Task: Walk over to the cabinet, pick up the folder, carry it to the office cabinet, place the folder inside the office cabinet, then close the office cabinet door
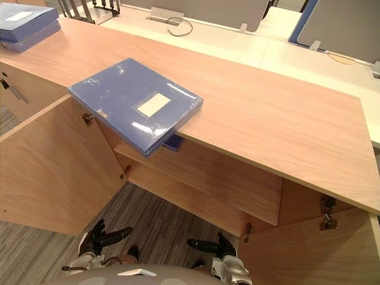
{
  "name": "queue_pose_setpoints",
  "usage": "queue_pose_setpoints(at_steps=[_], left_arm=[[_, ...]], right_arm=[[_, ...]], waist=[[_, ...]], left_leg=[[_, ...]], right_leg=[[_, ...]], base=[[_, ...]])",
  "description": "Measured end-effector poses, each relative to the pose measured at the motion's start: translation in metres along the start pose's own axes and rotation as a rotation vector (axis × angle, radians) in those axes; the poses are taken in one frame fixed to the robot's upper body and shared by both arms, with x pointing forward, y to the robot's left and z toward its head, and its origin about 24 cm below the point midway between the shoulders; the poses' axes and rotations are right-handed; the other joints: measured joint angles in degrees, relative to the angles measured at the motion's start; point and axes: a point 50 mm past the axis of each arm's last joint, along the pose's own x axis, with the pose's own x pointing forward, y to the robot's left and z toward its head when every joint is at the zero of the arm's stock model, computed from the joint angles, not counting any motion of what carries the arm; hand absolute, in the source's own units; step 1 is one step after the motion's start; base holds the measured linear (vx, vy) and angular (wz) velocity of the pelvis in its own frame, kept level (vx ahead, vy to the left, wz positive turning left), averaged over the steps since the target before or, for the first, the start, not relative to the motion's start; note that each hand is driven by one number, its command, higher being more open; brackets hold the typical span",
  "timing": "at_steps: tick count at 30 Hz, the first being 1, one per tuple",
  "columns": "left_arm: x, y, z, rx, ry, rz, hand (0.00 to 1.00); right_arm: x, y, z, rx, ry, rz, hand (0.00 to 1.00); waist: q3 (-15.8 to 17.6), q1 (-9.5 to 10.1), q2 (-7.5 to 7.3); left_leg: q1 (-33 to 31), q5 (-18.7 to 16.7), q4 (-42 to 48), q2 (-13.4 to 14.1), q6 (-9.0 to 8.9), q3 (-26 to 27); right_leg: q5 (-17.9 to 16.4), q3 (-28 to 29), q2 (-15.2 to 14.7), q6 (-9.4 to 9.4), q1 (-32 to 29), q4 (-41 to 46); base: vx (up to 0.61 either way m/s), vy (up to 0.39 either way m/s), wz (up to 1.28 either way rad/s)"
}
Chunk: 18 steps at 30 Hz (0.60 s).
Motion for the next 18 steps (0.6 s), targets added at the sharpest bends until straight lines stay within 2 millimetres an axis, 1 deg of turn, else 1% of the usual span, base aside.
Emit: queue_pose_setpoints(at_steps=[1, 6, 8, 10, 12, 15, 18], left_arm=[[-0.007, 0.002, 0.005, 0.024, -0.058, 0.012, 1.0], [-0.012, 0.003, 0.004, 0.065, -0.079, 0.02, 1.0], [-0.016, 0.003, 0.01, 0.084, -0.12, 0.026, 1.0], [-0.017, -0.001, 0.016, 0.108, -0.163, 0.06, 1.0], [-0.019, -0.002, 0.022, 0.088, -0.197, 0.111, 1.0], [-0.02, 0.003, 0.028, 0.086, -0.234, 0.184, 1.0], [-0.022, 0.008, 0.035, 0.074, -0.271, 0.255, 1.0]], right_arm=[[0.0, 0.001, -0.001, -0.004, 0.003, -0.006, 1.0], [0.001, 0.002, 0.002, -0.008, -0.006, -0.005, 1.0], [0.001, 0.003, 0.002, -0.019, -0.003, -0.003, 1.0], [0.0, 0.002, 0.001, -0.019, 0.0, -0.019, 1.0], [0.001, 0.002, 0.0, -0.02, 0.003, -0.021, 1.0], [0.002, 0.004, 0.004, -0.022, -0.007, -0.025, 1.0], [0.002, 0.006, 0.007, -0.029, -0.014, -0.032, 1.0]], waist=[[-0.16, 1.32, -0.52], [-0.21, 1.63, -0.48], [-0.29, 1.83, -0.72], [-0.32, 2.22, -0.75], [-0.36, 2.78, -0.8], [-0.37, 2.87, -0.77], [-0.41, 2.91, -1.04]], left_leg=[[-0.75, 0.28, 0.07, -0.22, -0.01, -1.0], [-0.84, 0.43, 0.14, -0.37, 0.02, -1.28], [-1.01, 0.49, 0.14, -0.47, 0.03, -1.66], [-1.3, 0.6, 0.16, -0.66, 0.07, -2.11], [-1.84, 0.65, 0.3, -0.73, 0.07, -2.46], [-2.04, 0.72, 0.27, -0.73, 0.08, -2.58], [-1.93, 0.72, 0.16, -0.78, 0.09, -2.6]], right_leg=[[-0.02, -0.94, -0.07, -0.03, -0.11, 0.02], [-0.11, -1.16, -0.27, -0.11, -0.11, 0.25], [-0.34, -1.53, -0.32, -0.24, -0.11, 0.31], [-0.49, -1.94, -0.44, -0.04, -0.15, 0.36], [-0.58, -2.18, -0.47, -0.03, -0.52, 0.56], [-1.12, -2.21, -0.81, -0.22, -1.17, 1.92], [-1.27, -2.24, -0.91, -0.15, -1.19, 2.14]], base=[[-0.01, -0.002, 0.28], [-0.01, 0.001, 0.05], [-0.01, -0.014, 0.08], [-0.01, -0.015, 0.11], [-0.01, -0.023, 0.07], [0.0, -0.019, 0.02], [0.0, 0.0, 0.0]])
